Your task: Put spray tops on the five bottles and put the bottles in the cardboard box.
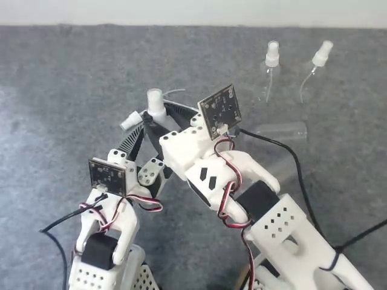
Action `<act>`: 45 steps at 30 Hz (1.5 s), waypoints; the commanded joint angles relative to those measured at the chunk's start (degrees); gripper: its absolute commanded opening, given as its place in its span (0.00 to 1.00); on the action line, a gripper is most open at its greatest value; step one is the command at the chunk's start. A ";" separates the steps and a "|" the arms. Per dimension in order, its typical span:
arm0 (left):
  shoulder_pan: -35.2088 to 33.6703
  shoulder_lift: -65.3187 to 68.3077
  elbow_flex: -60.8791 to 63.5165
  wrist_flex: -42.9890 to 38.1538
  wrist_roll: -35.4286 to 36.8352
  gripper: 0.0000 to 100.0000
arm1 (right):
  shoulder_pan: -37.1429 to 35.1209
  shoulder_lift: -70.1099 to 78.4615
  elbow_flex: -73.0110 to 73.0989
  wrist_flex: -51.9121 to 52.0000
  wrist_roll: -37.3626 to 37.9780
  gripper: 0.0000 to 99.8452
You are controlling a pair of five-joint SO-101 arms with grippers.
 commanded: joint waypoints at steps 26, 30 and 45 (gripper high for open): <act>-0.44 -1.05 -0.84 -0.62 0.53 0.13 | -2.15 -15.69 -0.09 7.34 1.23 0.27; -0.62 -1.05 -0.92 -0.62 0.35 0.13 | -3.56 -17.01 -0.44 9.63 4.04 0.27; -9.49 -0.62 2.33 -16.70 0.09 0.13 | 8.57 -24.92 8.97 20.79 5.10 0.13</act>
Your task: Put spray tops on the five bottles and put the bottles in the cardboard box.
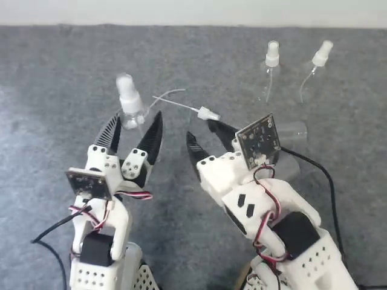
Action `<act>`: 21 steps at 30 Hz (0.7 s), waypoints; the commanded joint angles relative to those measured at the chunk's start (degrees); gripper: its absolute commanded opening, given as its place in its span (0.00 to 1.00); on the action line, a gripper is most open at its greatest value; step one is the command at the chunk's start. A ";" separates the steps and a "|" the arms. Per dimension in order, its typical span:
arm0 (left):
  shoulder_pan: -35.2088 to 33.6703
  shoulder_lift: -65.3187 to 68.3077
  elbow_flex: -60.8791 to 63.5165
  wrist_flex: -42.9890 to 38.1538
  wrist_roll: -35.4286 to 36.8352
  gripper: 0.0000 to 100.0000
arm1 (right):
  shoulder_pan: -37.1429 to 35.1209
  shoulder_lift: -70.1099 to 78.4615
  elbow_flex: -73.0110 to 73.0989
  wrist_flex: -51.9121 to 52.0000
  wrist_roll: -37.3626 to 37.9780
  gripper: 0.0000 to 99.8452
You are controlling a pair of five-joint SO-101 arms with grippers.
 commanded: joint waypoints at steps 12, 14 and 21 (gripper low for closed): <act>-7.30 -0.53 1.10 -9.93 -1.85 0.13 | 4.70 -2.07 17.58 -17.71 -1.49 0.13; -7.30 -0.53 0.31 -9.93 -1.93 0.13 | 4.70 -2.07 18.73 -19.03 -1.49 0.13; -7.30 -0.44 -3.30 -10.02 -1.93 0.13 | 4.70 -2.07 19.25 -19.38 -1.67 0.13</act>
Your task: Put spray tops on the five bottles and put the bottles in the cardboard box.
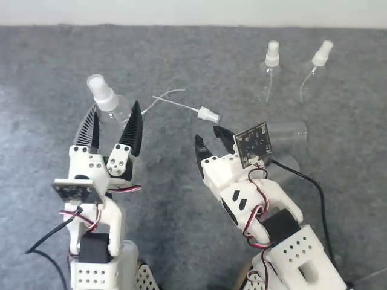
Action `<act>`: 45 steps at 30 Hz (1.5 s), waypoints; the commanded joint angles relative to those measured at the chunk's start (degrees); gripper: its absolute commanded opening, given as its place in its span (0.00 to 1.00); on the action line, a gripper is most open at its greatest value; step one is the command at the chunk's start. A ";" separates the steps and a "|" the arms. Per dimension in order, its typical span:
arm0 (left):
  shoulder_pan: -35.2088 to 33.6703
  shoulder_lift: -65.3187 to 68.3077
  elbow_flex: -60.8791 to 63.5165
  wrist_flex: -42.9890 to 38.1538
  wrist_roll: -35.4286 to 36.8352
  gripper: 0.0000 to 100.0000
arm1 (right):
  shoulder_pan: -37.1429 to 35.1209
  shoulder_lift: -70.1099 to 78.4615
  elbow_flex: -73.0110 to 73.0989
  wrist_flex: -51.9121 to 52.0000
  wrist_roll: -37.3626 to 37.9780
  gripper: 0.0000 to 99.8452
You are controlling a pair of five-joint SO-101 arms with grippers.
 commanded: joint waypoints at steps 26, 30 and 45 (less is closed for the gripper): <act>-10.64 80.00 -41.10 -33.76 4.04 0.13 | 0.57 -1.19 -0.44 -0.92 -0.88 0.13; -10.64 89.23 -43.74 -37.89 3.87 0.13 | 0.57 -1.19 0.79 -1.89 -0.62 0.13; -14.95 117.63 -62.02 -40.70 4.22 0.13 | 0.57 -1.19 3.08 -5.85 -0.53 0.13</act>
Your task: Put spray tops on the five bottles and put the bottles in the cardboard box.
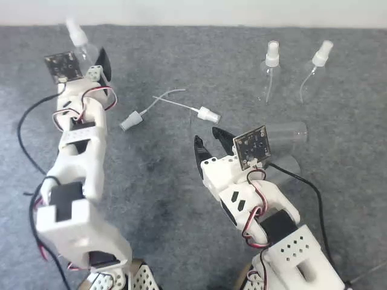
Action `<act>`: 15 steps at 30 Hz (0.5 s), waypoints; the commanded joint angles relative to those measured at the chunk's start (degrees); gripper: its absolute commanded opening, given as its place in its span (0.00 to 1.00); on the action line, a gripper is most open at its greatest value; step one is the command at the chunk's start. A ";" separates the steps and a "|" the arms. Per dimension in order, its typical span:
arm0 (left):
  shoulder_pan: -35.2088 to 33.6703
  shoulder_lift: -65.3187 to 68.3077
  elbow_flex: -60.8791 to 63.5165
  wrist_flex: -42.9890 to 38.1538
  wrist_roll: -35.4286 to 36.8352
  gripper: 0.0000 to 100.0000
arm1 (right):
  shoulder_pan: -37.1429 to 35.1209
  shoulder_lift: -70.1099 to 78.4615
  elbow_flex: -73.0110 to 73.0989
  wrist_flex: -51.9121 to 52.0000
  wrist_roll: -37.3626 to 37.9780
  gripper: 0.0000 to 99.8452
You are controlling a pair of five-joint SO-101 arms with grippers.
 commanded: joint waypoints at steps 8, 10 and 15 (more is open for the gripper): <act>-0.26 9.76 -5.14 -19.16 0.35 0.13 | 0.57 -1.27 -0.70 -1.36 -0.35 0.13; -0.26 13.27 -6.81 -22.33 0.35 0.13 | 0.57 -1.27 -0.70 -1.36 -0.35 0.13; -0.26 24.62 -16.66 -24.79 0.18 0.13 | 0.57 -1.27 -0.70 -1.36 -0.35 0.13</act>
